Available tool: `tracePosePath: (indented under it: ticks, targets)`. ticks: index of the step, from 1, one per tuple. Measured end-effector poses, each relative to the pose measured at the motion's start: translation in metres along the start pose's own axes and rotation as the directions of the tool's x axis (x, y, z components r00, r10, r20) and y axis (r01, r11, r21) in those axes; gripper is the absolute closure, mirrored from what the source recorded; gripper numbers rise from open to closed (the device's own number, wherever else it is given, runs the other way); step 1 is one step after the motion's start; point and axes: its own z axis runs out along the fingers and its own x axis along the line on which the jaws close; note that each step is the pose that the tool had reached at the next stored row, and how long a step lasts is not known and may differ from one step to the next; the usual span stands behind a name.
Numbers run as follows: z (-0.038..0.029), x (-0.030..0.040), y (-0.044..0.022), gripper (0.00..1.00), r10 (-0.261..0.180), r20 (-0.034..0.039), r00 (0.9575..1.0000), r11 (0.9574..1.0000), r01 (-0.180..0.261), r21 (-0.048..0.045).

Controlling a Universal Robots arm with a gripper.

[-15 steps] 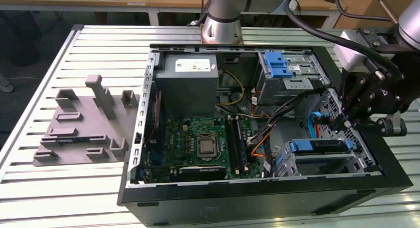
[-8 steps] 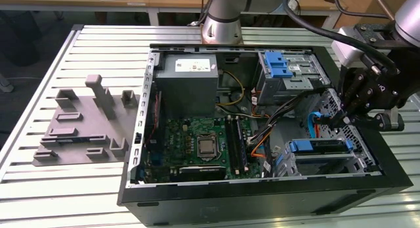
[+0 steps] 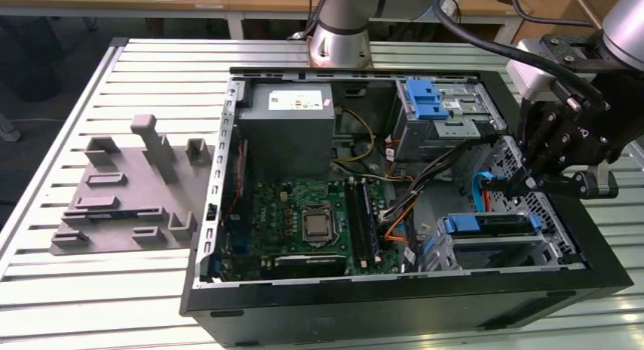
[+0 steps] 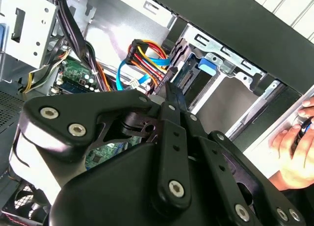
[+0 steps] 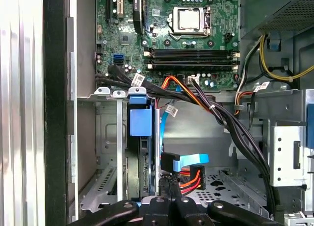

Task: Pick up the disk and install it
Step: 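Insert the first disk wire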

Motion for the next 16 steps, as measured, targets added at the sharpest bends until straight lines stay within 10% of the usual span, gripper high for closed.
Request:
tracePosePath:
  ticks: [16]
  targets:
    - [0.0011,-0.012,0.0028,0.75,-0.006,-0.0521,0.9986,0.9996,0.008,0.0255]
